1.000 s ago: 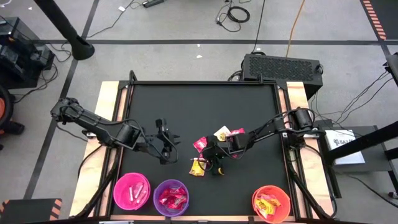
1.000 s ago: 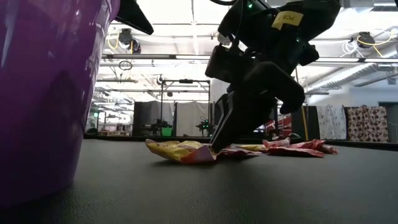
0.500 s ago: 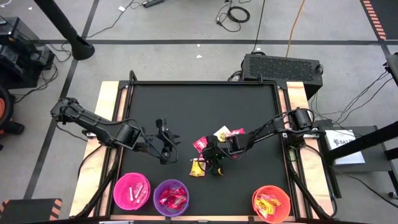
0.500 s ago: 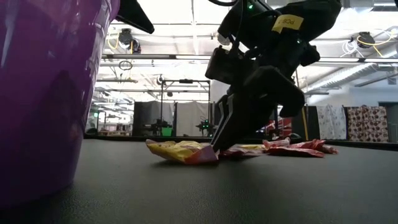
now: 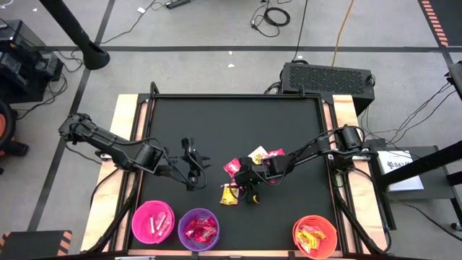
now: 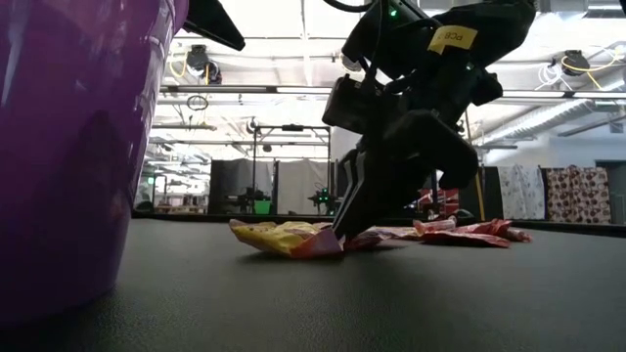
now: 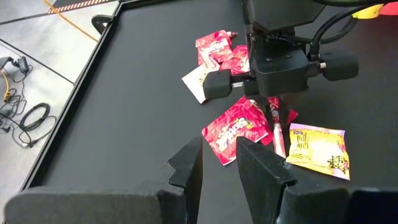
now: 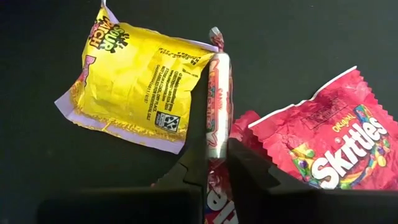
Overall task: Sort candy by brand, put in halloween buckets
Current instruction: Put the orange candy into the pink bucket
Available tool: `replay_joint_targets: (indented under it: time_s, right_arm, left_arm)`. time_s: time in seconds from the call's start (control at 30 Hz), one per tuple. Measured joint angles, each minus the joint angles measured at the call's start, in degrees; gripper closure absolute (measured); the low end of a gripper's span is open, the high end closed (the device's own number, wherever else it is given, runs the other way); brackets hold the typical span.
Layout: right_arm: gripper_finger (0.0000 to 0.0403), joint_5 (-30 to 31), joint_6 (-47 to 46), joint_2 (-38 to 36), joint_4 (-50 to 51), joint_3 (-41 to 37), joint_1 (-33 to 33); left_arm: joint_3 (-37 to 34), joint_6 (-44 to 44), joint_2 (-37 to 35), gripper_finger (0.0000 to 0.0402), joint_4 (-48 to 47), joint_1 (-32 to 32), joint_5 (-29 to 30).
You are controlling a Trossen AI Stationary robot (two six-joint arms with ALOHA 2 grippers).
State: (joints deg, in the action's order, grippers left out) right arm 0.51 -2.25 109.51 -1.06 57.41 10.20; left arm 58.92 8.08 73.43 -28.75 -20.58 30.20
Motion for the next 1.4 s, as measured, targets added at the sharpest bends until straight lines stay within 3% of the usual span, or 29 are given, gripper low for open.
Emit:
replay_joint_targets:
  time_s: [0.23, 0.43, 0.77, 0.93, 1.2, 1.4]
  right_arm:
    - [0.0372, -0.3, 1.1, -0.7, 0.5, 0.0, 0.0]
    - [0.0368, -0.3, 1.9, -6.9, 4.4, 0.0, 0.0]
    - [0.0367, 12.3, 1.8, -22.6, 11.3, 0.0, 0.4]
    - [0.0367, 13.4, 1.5, -26.7, 11.4, 0.0, 2.0]
    - [0.0367, 13.4, 1.5, -27.4, 12.4, 0.0, 2.7]
    - [0.0367, 13.4, 1.5, -27.4, 12.4, 0.0, 2.7]
  left_arm:
    - [0.0, 0.5, 0.0, 0.0297, -0.1, 0.0, -1.8]
    - [0.0, 2.5, 0.0, 0.0297, 0.3, 0.0, -2.2]
    - [0.0, 1.9, 1.0, 0.0291, 7.3, 0.0, -3.3]
    - [0.0, -1.0, 4.0, 0.0243, 9.7, 0.2, -2.7]
    - [0.0, -5.9, 7.5, 0.0146, 18.6, 0.4, -1.7]
    - [0.0, -10.2, 12.0, 0.0109, 23.1, 1.1, -2.7]
